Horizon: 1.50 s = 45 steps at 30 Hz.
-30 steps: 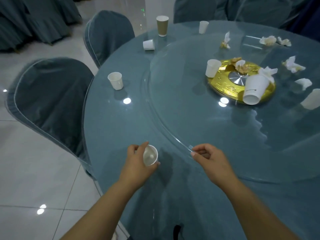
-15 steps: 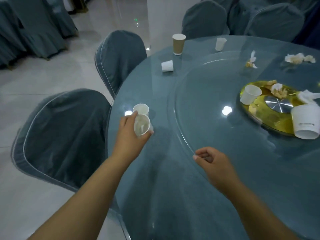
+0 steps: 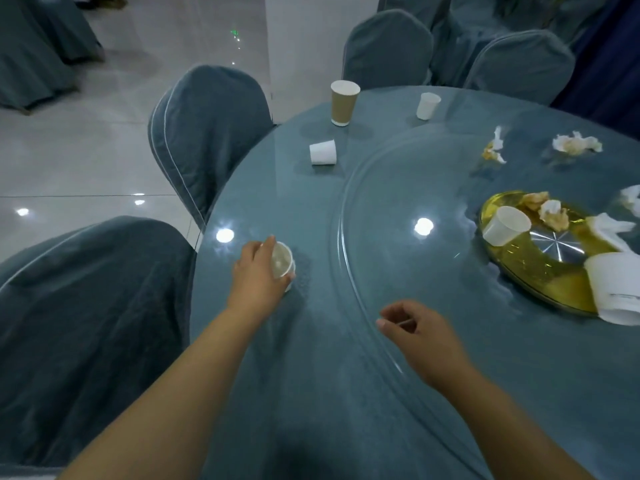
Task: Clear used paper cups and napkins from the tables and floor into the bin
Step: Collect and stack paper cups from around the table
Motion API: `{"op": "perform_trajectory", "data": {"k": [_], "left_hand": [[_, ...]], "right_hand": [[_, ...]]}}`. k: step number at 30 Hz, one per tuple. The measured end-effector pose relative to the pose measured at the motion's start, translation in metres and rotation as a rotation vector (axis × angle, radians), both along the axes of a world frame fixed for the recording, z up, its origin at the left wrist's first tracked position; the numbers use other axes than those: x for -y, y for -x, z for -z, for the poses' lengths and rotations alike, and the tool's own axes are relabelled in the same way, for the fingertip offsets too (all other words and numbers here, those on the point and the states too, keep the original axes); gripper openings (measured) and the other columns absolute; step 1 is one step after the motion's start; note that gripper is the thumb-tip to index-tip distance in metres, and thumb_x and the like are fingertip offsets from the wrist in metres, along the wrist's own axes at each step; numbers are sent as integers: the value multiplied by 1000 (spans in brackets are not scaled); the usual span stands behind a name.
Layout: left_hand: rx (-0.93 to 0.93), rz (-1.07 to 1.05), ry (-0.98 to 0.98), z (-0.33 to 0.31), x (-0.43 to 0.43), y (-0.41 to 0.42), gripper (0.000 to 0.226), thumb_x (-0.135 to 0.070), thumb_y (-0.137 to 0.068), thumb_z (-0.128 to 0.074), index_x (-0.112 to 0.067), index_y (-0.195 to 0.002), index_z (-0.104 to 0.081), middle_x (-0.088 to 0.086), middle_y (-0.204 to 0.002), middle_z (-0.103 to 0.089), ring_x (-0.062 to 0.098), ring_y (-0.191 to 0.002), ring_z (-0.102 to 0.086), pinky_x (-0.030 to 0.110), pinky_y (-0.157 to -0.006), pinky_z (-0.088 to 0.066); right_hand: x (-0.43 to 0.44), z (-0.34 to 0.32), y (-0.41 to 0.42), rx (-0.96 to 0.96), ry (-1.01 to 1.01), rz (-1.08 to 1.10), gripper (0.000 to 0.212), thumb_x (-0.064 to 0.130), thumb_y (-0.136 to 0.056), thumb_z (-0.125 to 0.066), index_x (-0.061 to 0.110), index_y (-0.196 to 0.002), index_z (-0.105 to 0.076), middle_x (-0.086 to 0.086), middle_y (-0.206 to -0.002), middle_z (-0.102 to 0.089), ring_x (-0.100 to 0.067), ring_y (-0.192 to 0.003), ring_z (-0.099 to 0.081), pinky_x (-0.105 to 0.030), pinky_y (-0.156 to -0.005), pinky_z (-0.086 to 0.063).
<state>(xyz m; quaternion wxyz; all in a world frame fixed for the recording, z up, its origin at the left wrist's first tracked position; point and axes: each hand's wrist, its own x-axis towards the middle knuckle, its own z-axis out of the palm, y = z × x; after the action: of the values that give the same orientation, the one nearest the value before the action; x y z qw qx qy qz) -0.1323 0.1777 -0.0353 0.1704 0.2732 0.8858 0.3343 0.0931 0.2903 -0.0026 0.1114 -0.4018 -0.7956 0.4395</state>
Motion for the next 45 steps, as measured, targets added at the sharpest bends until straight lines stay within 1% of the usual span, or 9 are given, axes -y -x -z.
{"op": "perform_trajectory", "data": {"k": [5, 8, 13, 19, 27, 33, 38, 40, 45], "left_hand": [[112, 16, 20, 14, -7, -1, 86, -23, -81, -71, -23, -149, -19, 7, -146, -15, 29, -126, -39, 36, -105, -35], [87, 5, 30, 8, -16, -6, 80, -20, -81, -70, -23, -147, -24, 7, -143, -22, 31, -120, -45, 34, -97, -38], [18, 59, -72, -18, -47, -34, 78, -32, -82, -69, -26, -147, -27, 4, -141, -27, 25, -119, -44, 31, -94, -35], [-20, 226, -212, -59, -107, -90, 88, -37, -78, -73, -32, -148, -20, -1, -140, -32, 18, -123, -41, 25, -90, -32], [2, 371, -364, -82, -232, -156, 87, -28, -76, -76, -20, -147, -26, 0, -145, -33, 11, -130, -34, 9, -91, -20], [-24, 470, -369, -82, -328, -189, 89, -34, -76, -76, -20, -147, -24, 1, -146, -31, 16, -130, -36, 20, -95, -25], [-82, 485, -271, -58, -381, -193, 87, -38, -76, -75, -19, -145, -26, 3, -144, -33, 21, -128, -38, 31, -99, -32], [-88, 492, -200, -46, -393, -192, 83, -37, -75, -75, -19, -142, -30, 5, -140, -35, 25, -123, -42, 38, -97, -38], [-39, 555, -75, -14, -395, -194, 85, -25, -76, -76, -19, -145, -26, 8, -142, -28, 28, -122, -43, 33, -95, -36]], "right_hand": [[-13, 8, -3, 40, 17, 8, 12, 21, -83, -70, 27, -77, -61, 12, -75, -62, -5, -68, -56, -9, -60, -41], [-25, 5, -6, 34, 12, 47, 5, 22, -84, -69, 22, -83, -64, 12, -77, -62, -5, -70, -56, -9, -61, -41], [-49, -4, -26, 11, -6, 142, 6, 23, -84, -69, 21, -86, -64, 14, -78, -61, -7, -71, -56, -13, -63, -42], [-88, -11, -74, -10, -1, 276, 5, 25, -84, -68, 21, -86, -65, 11, -79, -63, -3, -69, -56, -16, -62, -44], [-164, -12, -142, -75, -3, 421, 4, 24, -85, -68, 26, -84, -65, 9, -82, -64, -8, -78, -59, -20, -63, -46], [-235, -15, -173, -85, -107, 471, 4, 25, -86, -67, 26, -88, -63, 11, -80, -63, -7, -73, -57, -21, -59, -44], [-289, -10, -196, -90, -255, 538, 16, 20, -85, -66, 26, -98, -59, 7, -92, -63, -10, -83, -59, -19, -65, -42], [-304, -5, -203, -41, -337, 580, 24, 21, -84, -67, 23, -106, -59, 4, -104, -61, -14, -95, -56, -24, -75, -40], [-325, 12, -209, 219, -478, 637, 61, 33, -81, -68, 20, -135, -42, -10, -137, -39, -30, -124, -30, -31, -97, -23]]}}
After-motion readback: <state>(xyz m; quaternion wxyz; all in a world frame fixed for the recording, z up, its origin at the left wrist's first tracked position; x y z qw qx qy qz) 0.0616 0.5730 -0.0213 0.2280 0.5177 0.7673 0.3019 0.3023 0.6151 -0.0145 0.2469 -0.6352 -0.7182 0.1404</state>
